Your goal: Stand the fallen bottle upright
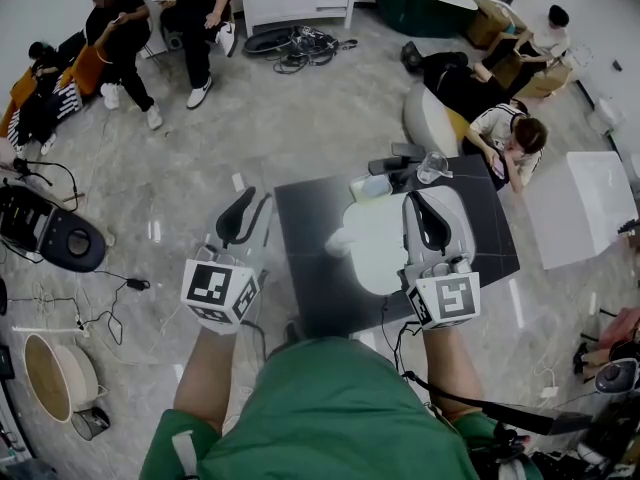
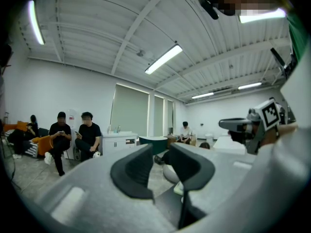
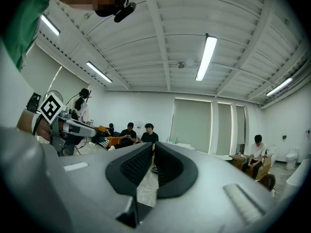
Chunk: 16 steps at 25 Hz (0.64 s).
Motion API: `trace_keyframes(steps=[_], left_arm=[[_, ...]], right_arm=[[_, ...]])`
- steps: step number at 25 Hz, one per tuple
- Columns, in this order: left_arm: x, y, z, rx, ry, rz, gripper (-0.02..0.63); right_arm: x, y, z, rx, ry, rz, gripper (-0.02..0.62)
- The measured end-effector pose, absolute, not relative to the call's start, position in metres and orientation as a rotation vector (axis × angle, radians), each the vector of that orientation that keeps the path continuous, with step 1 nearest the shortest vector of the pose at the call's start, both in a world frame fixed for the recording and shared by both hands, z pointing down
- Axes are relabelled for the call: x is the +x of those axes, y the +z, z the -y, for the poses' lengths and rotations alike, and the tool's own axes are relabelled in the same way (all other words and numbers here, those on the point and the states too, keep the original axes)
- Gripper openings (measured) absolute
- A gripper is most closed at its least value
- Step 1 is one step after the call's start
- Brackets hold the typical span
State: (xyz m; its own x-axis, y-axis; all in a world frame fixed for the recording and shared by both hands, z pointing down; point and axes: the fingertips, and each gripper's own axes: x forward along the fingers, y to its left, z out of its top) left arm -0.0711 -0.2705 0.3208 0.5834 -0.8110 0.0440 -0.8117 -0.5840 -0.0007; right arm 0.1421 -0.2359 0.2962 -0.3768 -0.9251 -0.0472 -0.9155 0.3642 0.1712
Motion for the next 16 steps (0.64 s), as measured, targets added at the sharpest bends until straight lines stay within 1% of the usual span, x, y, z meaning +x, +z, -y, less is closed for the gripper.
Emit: trace_keyframes(steps=[16], left_arm=[[-0.0726, 0.3283, 0.2785, 2.793, 0.064, 1.375, 0.103]], right_arm=[[0.136, 0.3009, 0.2391, 1.737, -0.256, 2.521, 0.015]])
